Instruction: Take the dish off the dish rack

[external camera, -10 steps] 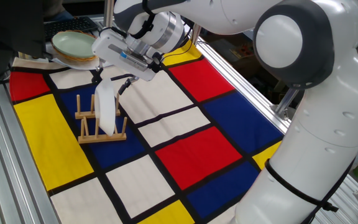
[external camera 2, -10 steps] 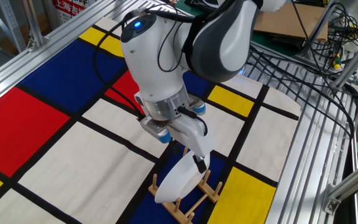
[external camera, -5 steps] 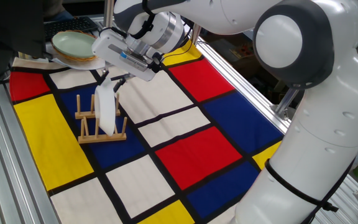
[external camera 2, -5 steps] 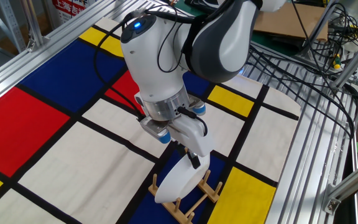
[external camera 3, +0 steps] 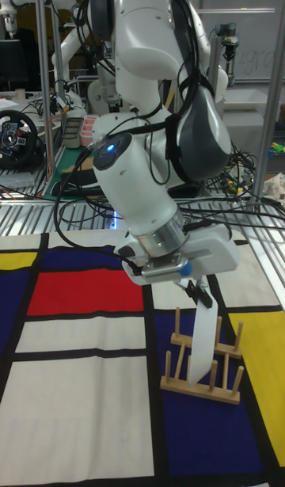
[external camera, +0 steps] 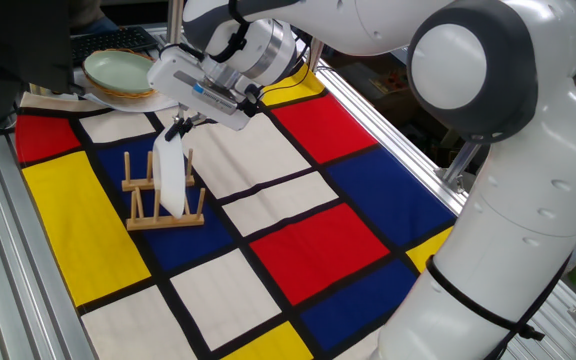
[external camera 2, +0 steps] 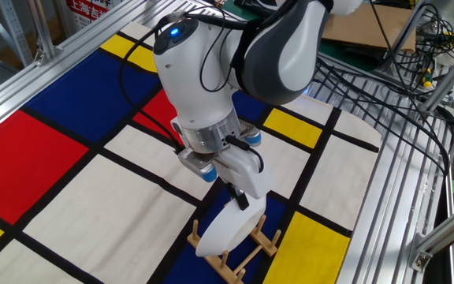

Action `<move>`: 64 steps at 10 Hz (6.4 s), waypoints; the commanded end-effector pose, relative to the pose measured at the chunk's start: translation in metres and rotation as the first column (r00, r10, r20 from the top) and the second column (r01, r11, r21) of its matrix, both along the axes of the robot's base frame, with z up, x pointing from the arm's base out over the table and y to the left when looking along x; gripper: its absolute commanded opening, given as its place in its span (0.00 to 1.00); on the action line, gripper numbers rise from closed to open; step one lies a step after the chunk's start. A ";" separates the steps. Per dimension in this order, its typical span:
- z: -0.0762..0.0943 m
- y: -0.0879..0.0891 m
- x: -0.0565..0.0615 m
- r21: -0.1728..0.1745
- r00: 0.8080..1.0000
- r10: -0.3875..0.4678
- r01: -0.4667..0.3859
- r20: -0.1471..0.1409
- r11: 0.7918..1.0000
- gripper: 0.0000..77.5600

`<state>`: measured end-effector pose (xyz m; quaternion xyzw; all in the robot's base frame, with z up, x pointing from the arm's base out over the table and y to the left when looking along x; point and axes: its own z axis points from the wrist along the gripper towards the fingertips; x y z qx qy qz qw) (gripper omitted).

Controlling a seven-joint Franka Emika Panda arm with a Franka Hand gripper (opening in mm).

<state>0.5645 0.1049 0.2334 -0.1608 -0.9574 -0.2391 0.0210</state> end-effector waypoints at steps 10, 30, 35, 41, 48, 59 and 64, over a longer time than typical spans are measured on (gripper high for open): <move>0.005 0.022 -0.003 0.231 0.987 -0.154 0.162 -0.051 0.959 0.01; 0.090 0.011 0.003 0.285 0.976 -0.165 0.200 -0.141 0.937 0.01; 0.113 -0.002 -0.002 0.159 0.982 -0.101 0.126 -0.162 0.979 0.01; 0.122 -0.013 -0.008 -0.072 0.985 0.006 -0.019 -0.171 0.997 0.01; 0.116 -0.034 -0.002 -0.209 0.982 0.119 -0.149 -0.146 0.967 0.01; 0.100 -0.058 0.008 -0.432 0.945 0.286 -0.328 -0.161 0.840 0.01; 0.091 -0.062 0.012 -0.455 0.932 0.320 -0.361 -0.168 0.814 0.01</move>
